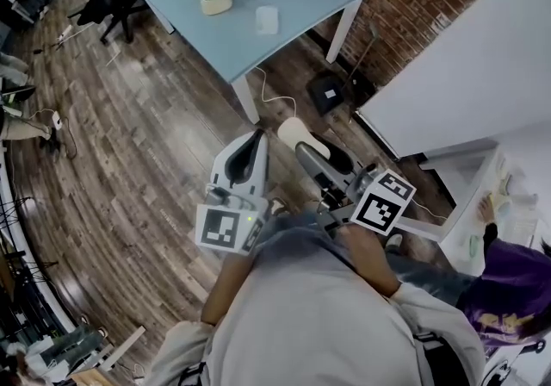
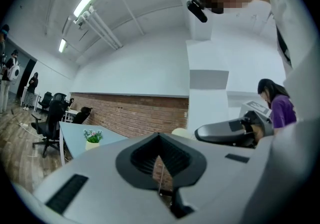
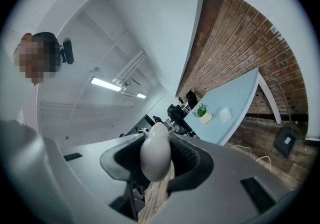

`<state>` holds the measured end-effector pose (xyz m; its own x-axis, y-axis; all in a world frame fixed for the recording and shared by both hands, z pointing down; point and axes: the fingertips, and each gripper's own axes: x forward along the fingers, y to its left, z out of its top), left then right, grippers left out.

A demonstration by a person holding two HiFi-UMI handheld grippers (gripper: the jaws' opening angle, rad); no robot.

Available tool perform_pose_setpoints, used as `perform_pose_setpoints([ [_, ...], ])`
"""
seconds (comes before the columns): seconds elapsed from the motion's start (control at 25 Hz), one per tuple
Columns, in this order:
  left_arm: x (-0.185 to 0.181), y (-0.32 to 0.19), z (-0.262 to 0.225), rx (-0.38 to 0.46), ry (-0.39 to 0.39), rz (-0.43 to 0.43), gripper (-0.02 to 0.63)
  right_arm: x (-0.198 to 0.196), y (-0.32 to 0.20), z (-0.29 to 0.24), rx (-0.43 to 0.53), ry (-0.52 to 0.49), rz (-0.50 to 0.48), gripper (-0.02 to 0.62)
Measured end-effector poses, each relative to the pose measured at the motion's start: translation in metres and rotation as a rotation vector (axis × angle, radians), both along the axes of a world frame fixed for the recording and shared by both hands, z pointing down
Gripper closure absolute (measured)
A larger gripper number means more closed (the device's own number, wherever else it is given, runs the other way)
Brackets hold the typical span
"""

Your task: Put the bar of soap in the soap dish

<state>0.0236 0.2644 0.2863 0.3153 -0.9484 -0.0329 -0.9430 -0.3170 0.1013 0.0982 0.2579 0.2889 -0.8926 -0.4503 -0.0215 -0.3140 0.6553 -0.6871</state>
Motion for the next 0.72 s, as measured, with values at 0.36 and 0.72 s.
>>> perform_pose_setpoints([
  [0.36, -0.012, -0.029, 0.003, -0.007, -0.010, 0.012, 0.603, -0.022, -0.032, 0.004, -0.002, 0.002, -0.009, 0.436],
  [0.72, -0.022, -0.088, 0.005, -0.023, -0.018, 0.017, 0.603, -0.034, -0.091, 0.001, -0.001, -0.015, -0.009, 0.436],
])
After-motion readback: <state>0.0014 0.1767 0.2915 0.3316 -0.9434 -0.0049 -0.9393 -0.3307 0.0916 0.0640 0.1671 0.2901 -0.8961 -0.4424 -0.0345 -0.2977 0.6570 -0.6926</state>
